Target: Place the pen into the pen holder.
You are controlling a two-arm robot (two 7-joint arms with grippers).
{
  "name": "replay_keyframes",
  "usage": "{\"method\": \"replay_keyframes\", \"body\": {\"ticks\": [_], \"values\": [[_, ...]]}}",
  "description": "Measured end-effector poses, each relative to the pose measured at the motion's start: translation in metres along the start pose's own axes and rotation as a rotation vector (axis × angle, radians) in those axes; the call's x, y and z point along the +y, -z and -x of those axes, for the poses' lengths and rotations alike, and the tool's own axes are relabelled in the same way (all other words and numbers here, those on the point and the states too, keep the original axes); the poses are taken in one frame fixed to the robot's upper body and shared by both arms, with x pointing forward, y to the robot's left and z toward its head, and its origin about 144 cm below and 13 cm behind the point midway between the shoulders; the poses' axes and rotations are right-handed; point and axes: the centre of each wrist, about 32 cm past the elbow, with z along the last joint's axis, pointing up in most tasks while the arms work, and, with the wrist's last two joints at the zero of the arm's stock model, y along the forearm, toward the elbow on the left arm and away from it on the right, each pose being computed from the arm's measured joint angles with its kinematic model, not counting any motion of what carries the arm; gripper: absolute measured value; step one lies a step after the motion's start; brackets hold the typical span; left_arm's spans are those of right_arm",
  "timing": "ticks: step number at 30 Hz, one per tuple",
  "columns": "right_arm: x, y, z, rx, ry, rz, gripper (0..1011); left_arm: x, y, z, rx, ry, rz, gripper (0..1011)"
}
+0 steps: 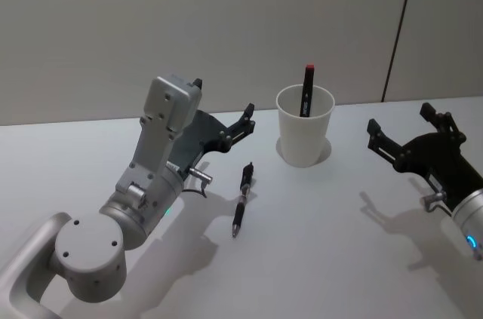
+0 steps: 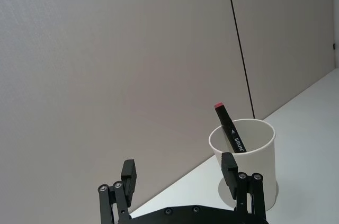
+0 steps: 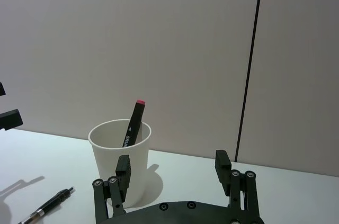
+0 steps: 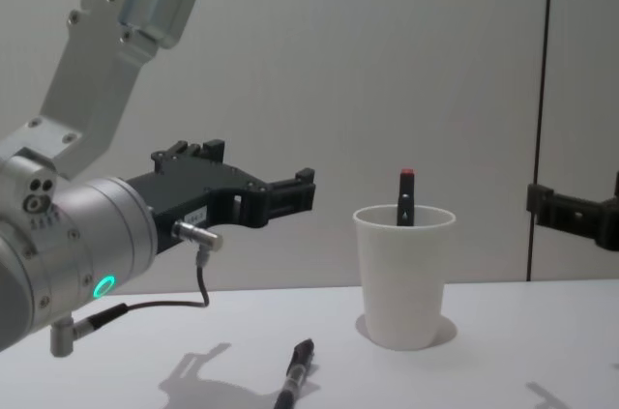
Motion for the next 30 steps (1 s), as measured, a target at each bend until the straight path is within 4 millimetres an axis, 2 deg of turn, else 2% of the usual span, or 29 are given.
{"method": "replay_keyframes", "body": {"ticks": [18,30], "values": [[-0.002,-0.001,0.001,0.001,0.0,0.007,1002,0.001,0.0,0.0,0.005,0.003,-0.002,1001],[-0.002,-0.001,0.002,0.001,-0.001,0.006,1002,0.012,-0.003,0.001,0.053,0.039,-0.03,1001]]}}
